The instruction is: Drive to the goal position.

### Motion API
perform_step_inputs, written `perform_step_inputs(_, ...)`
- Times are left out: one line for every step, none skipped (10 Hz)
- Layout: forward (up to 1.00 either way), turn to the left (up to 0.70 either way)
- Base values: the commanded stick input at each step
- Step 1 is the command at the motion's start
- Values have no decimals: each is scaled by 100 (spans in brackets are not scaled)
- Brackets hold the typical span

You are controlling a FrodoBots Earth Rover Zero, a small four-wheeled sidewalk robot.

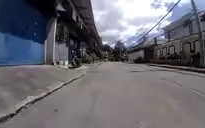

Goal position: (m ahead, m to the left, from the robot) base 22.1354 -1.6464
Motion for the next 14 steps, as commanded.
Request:
perform_step_inputs(85, 0)
perform_step_inputs(85, 0)
perform_step_inputs(85, 0)
perform_step_inputs(85, 0)
perform_step_inputs(85, 0)
perform_step_inputs(85, 0)
perform_step_inputs(85, 0)
perform_step_inputs(85, 0)
perform_step_inputs(85, 0)
perform_step_inputs(85, 0)
perform_step_inputs(85, 0)
perform_step_inputs(85, 0)
perform_step_inputs(85, 0)
perform_step_inputs(85, 0)
